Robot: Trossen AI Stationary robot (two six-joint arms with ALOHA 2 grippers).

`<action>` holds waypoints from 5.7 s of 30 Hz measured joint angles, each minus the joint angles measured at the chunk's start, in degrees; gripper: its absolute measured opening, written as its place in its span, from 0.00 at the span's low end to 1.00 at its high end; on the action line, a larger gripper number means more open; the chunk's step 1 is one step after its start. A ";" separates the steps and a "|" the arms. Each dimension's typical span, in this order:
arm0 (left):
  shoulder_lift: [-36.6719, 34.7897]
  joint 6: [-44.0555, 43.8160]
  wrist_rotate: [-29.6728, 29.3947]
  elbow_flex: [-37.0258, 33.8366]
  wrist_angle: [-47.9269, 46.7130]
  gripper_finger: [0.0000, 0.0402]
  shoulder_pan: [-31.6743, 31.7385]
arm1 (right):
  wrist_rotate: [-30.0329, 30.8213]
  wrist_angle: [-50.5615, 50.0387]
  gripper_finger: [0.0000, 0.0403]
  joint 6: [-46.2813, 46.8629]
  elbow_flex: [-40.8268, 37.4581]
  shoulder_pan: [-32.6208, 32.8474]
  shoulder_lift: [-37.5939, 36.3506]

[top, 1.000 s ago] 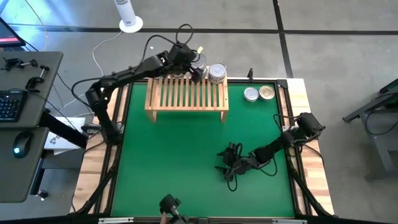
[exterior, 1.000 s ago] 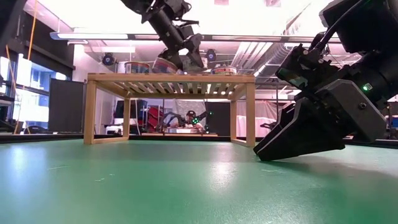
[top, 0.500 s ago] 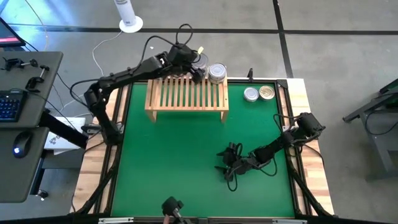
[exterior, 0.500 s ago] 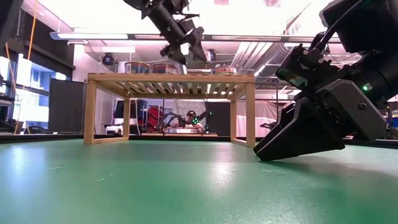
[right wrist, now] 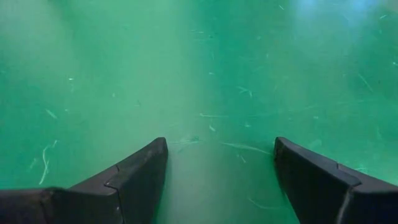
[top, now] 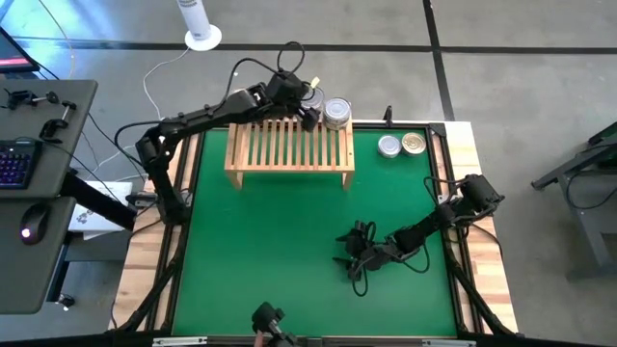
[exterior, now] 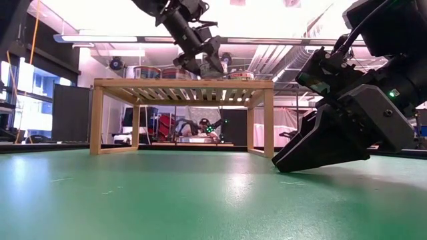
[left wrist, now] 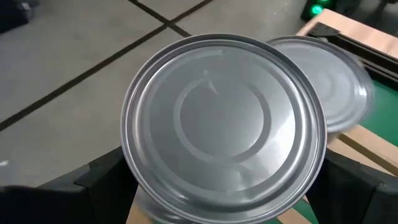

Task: Stack canned seafood by type on shelf
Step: Stack the green white tuna can on top of the left green white tuna can on the shelf

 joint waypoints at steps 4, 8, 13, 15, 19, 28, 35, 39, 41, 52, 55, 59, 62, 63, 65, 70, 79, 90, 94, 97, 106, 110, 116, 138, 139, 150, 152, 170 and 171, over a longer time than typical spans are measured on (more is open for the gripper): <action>0.00 -0.59 -1.57 0.00 -0.31 0.90 0.02 | 0.00 0.00 0.72 0.00 0.00 0.00 0.00; 0.00 -0.88 -2.78 0.00 -0.61 0.90 0.00 | 0.02 0.00 0.72 0.02 0.00 0.00 0.00; -0.02 -1.67 -3.05 0.02 -1.12 0.90 0.17 | 0.02 0.00 0.72 0.00 0.00 0.00 0.00; -0.02 -1.82 -3.03 0.02 -1.38 0.90 0.17 | 0.02 0.02 0.72 0.00 0.00 0.00 0.00; -0.02 -1.79 -3.02 0.02 -1.75 0.90 0.17 | 0.02 0.02 0.72 0.02 0.00 0.00 0.00; -0.04 -1.72 -2.87 0.02 -1.86 0.90 0.02 | 0.02 0.02 0.72 0.02 0.00 0.00 0.00; -0.07 -1.72 -2.85 0.02 -1.81 0.90 -0.32 | 0.02 0.02 0.72 0.02 0.00 0.00 -0.01; -0.09 -1.27 -2.89 0.02 -1.74 0.90 -1.00 | 0.02 0.02 0.72 -0.02 0.00 0.00 -0.02; -0.09 -1.17 -3.20 0.02 -1.69 0.90 -1.42 | 0.02 0.02 0.72 -0.07 0.00 0.00 -0.02; -0.35 -1.17 -3.31 4.22 -4.74 0.90 -2.19 | 0.03 0.02 0.72 -0.01 0.00 0.00 -0.02; -0.35 -1.55 -3.31 5.48 -6.50 0.90 -2.25 | 0.03 0.02 0.72 0.00 0.00 0.00 -0.02; -0.39 -2.53 -3.29 5.53 -9.36 0.90 -2.25 | 0.03 0.02 0.72 0.00 0.00 0.00 -0.02; -0.37 -3.44 -3.29 5.53 -11.23 0.90 -2.25 | 0.04 0.02 0.72 -0.10 0.00 0.00 -0.02; -0.37 -3.68 -3.29 5.53 -11.72 0.90 -2.25 | 0.03 0.03 0.72 -0.15 0.00 0.00 -0.02; -0.37 -3.94 -3.30 5.53 -12.44 0.90 -2.38 | 0.04 0.04 0.72 -0.17 0.00 0.00 -0.02; 0.08 -4.58 -3.30 5.51 -12.20 0.90 -2.65 | 0.04 0.04 0.72 -0.20 0.00 0.00 -0.02; 3.52 -4.89 -3.27 5.46 -12.56 0.90 -2.56 | 0.02 0.31 0.72 -0.02 0.00 0.00 -0.02; 3.23 -3.59 0.29 5.44 -12.41 0.94 -0.66 | 0.02 0.35 0.72 0.00 0.00 0.00 -0.02; 3.23 -3.62 0.32 5.44 -12.42 0.97 0.29 | 0.02 0.37 0.72 0.00 0.00 0.00 -0.02; 3.23 -3.64 0.32 5.44 -12.42 0.99 0.86 | 0.02 0.37 0.72 0.00 0.00 0.00 -0.02; 3.11 -3.32 0.34 5.44 -11.68 0.99 0.39 | 0.02 0.37 0.72 0.00 0.00 0.00 -0.02; 3.10 -3.35 0.26 5.44 -11.31 1.00 0.05 | 0.02 0.37 0.72 0.00 0.00 0.00 -0.02; 3.00 -3.60 -1.14 5.42 -11.34 1.00 -0.37 | 0.02 0.37 0.72 0.01 0.00 0.00 -0.02; 2.16 -3.43 -4.62 5.42 -12.61 1.00 -1.05 | 0.02 0.39 0.72 0.02 0.00 0.00 -0.02; 2.16 -3.23 -4.62 5.42 -12.66 1.00 -1.05 | 0.02 0.39 0.72 0.02 0.00 0.00 -0.02; 2.16 -6.73 -4.58 5.42 -12.03 1.00 -1.05 | 0.02 0.42 0.72 0.04 0.00 0.00 -0.02; 2.16 -6.21 -4.58 5.42 -11.93 1.00 -1.05 | 0.02 0.42 0.72 0.04 0.00 0.00 -0.02; 1.09 -5.06 -9.87 5.40 -8.99 1.00 -2.84 | 0.02 0.44 0.72 0.04 0.00 0.02 -0.02; 1.09 -5.06 -9.86 5.40 -9.04 1.00 -2.84 | 0.02 0.44 0.72 0.04 0.00 0.02 -0.02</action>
